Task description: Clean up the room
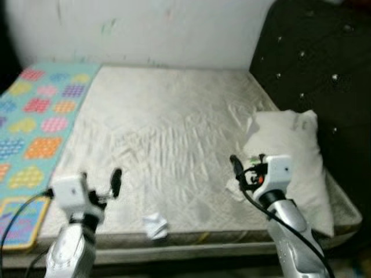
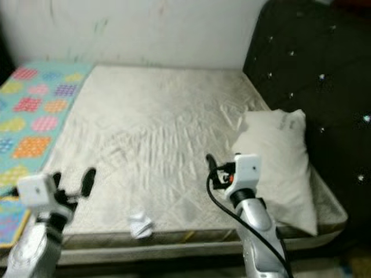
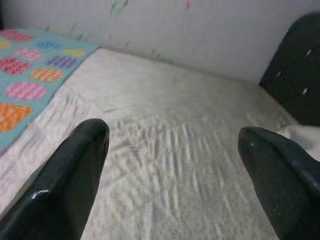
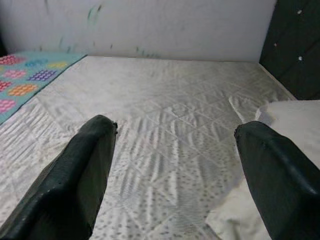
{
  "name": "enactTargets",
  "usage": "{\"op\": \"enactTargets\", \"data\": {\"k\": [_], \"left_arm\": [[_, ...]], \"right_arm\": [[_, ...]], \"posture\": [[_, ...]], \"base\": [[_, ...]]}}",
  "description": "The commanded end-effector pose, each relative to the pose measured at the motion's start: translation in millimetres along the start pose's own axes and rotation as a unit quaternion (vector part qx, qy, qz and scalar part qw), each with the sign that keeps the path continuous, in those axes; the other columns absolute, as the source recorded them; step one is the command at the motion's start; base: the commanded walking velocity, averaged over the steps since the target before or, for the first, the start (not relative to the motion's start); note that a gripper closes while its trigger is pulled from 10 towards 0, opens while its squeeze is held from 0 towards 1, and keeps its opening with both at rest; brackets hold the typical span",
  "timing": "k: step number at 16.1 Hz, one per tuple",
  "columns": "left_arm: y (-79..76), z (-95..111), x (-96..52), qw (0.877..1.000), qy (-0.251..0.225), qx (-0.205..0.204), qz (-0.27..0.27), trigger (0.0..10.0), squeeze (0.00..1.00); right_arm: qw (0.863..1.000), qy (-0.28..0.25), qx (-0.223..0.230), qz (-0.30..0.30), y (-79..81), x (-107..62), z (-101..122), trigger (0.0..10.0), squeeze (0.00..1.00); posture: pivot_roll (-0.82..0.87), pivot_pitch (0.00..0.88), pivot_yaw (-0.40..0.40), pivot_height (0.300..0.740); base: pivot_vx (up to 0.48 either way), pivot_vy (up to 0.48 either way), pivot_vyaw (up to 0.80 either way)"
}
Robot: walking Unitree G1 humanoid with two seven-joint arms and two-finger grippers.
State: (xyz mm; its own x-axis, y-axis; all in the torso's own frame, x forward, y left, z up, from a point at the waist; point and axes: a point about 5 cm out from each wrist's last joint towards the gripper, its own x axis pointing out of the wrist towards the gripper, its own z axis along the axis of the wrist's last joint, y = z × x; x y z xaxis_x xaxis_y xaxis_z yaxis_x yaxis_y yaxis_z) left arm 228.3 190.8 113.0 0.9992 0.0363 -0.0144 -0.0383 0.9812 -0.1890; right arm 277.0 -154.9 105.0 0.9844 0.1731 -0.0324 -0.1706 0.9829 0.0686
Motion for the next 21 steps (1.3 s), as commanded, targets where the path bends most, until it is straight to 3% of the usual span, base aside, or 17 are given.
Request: {"op": "enactTargets", "data": {"k": [1, 4, 13, 21], "left_arm": [[4.2, -0.8, -1.7, 1.000, 0.004, 0.004, 0.004, 10.0, 0.00], [4.1, -0.5, -1.2, 1.000, 0.001, 0.003, 0.006, 10.0, 0.00], [4.4, 0.9, -0.5, 1.000, -0.007, 0.004, 0.005, 10.0, 0.00], [3.9, -0.2, 0.3, 1.000, -0.005, 0.002, 0.002, 10.0, 0.00]], "right_arm": [[1.000, -0.004, 0.003, 0.003, 2.1, 2.0, 2.8, 10.0, 0.00], [1.000, -0.003, 0.003, 0.005, 1.8, 2.7, 2.8, 10.0, 0.00], [1.000, -0.002, 0.004, 0.006, 2.7, 4.2, 2.4, 10.0, 0.00], [1.000, -0.001, 0.003, 0.007, 2.3, 5.1, 1.4, 10.0, 0.00]], "posture": [[0.03, 0.035, -0.081, 0.740], [0.03, 0.036, -0.084, 0.740], [0.03, 0.037, -0.081, 0.740], [0.03, 0.027, -0.083, 0.740]], "base": [[0.000, 0.480, 0.00], [0.000, 0.432, 0.00], [0.000, 0.000, 0.00], [0.000, 0.454, 0.00]]}}
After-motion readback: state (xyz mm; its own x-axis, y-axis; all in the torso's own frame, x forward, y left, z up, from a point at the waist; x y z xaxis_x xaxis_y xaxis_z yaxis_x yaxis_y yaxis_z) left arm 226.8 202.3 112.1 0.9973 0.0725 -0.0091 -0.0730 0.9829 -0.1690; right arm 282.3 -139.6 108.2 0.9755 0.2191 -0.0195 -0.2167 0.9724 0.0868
